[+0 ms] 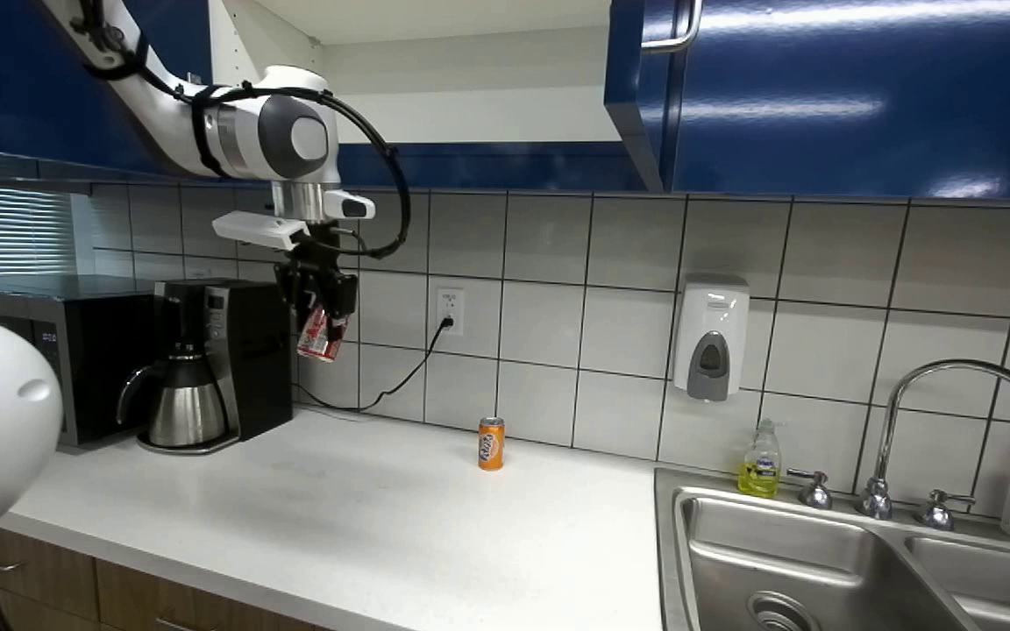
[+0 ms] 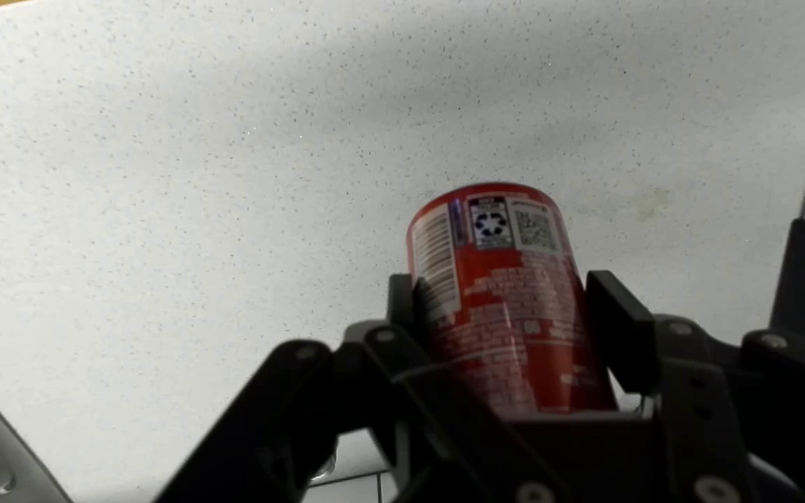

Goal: Shift the soda can from the cupboard to the counter on the left

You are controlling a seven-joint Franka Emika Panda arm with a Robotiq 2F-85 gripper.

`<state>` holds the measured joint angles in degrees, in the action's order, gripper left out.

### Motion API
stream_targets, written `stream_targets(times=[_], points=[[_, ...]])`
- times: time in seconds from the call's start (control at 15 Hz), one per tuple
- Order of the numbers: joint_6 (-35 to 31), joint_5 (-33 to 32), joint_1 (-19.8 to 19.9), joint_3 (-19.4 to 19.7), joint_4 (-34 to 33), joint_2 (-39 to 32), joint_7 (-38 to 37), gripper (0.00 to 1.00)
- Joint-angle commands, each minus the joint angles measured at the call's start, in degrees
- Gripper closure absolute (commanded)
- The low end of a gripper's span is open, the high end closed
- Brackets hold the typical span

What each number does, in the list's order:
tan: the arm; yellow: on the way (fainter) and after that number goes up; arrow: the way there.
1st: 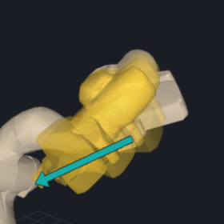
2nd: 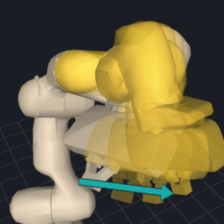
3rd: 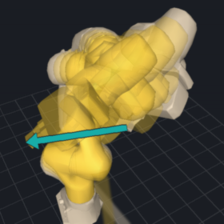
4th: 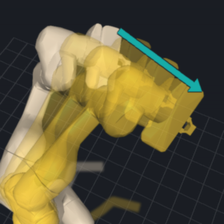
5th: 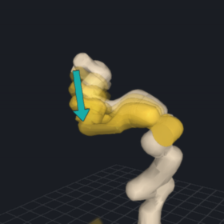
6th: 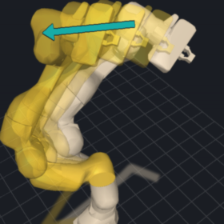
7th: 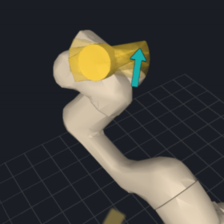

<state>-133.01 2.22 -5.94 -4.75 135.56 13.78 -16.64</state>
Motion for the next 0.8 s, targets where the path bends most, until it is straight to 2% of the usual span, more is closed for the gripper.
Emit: stream_targets(times=[0.0, 0.73], points=[[0.1, 0.3, 0.8, -0.8, -0.1, 0.0, 0.2, 0.37], [0.1, 0.3, 0.8, -0.8, -0.1, 0.0, 0.2, 0.37]])
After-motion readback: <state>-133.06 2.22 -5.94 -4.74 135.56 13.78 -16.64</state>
